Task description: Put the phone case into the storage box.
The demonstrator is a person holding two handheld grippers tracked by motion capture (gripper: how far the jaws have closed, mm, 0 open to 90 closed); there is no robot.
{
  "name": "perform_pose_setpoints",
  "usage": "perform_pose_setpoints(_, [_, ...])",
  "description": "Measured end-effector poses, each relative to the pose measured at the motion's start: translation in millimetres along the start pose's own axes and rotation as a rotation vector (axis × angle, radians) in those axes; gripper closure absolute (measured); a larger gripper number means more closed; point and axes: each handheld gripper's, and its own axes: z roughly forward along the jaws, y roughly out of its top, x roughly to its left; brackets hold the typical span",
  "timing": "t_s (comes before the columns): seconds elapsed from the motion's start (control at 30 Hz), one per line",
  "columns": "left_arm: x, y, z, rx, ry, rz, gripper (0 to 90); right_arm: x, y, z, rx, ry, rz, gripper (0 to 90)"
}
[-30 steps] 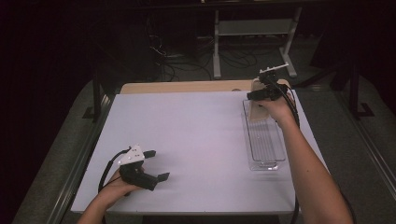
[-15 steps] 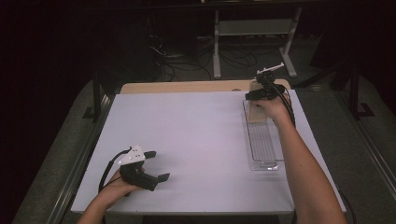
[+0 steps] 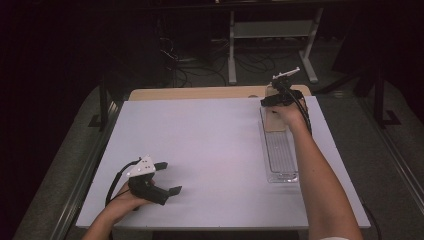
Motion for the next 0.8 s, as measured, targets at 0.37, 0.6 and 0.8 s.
perform_pose_setpoints(0.37, [0.3,-0.5,0.1,0.01,-0.008,0.007,0.0,-1.6,-0.1,10.8,-0.021,0.001,-0.007,7.2])
perform_pose_setpoints(0.6, [-0.4,-0.7,1.2,0.008,-0.011,0.006,0.0,-2.6,-0.4,14.0,-0.036,0.0,-0.012,6.8])
perform_pose_setpoints(0.8, [-0.3,-0.7,0.9,0.017,-0.011,0.013,0.0,-3.9,-0.9,15.4,-0.035,0.0,-0.001,6.6])
